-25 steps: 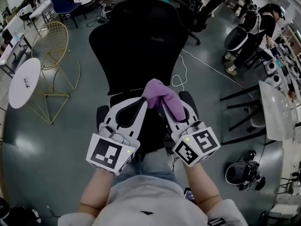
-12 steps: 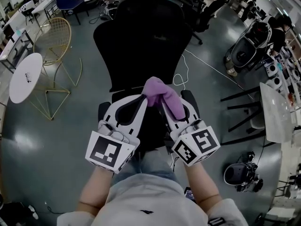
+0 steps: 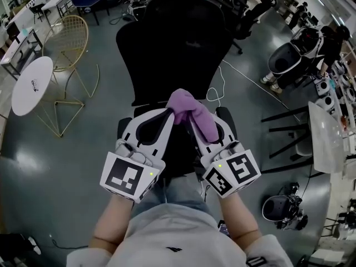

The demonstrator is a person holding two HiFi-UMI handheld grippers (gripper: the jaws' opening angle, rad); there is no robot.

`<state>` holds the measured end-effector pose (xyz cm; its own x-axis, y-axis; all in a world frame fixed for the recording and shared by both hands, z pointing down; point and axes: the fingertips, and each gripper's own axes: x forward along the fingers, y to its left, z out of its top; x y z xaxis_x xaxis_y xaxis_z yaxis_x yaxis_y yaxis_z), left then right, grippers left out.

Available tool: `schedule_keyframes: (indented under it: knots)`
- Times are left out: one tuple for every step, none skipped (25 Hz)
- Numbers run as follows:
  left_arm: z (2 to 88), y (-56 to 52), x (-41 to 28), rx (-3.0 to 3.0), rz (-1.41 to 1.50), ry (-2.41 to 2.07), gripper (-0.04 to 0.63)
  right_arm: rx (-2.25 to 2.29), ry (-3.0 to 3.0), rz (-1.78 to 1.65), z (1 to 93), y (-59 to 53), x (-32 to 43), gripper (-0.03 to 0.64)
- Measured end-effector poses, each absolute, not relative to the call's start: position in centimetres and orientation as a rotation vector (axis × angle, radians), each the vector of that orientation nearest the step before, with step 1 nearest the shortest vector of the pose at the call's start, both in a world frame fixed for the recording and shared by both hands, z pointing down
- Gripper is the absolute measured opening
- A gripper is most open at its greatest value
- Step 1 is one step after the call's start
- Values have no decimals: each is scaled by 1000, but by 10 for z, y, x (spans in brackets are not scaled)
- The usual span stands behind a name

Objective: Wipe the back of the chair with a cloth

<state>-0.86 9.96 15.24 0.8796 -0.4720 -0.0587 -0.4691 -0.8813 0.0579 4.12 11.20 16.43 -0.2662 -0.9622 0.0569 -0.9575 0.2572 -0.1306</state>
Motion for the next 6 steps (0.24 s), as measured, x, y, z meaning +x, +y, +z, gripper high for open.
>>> schedule_keyframes:
  knots:
    - [152, 99, -9, 3004, -114, -755, 12, -1878, 2466, -214, 164, 112, 40, 46]
    - [152, 97, -9, 3003, -116, -757, 12, -1875, 2468, -213, 163, 111, 40, 46]
    - [151, 96, -10, 3003, -119, -759, 12, -1870, 2470, -212, 162, 111, 39, 46]
    - [150, 95, -10, 3002, -121, -759, 12, -1865, 2471, -213, 161, 110, 39, 46]
    - [150, 93, -10, 3002, -123, -759, 12, -1860, 2473, -213, 160, 109, 38, 46]
    - [149, 92, -10, 3001, -125, -760, 12, -1854, 2475, -214, 159, 109, 38, 46]
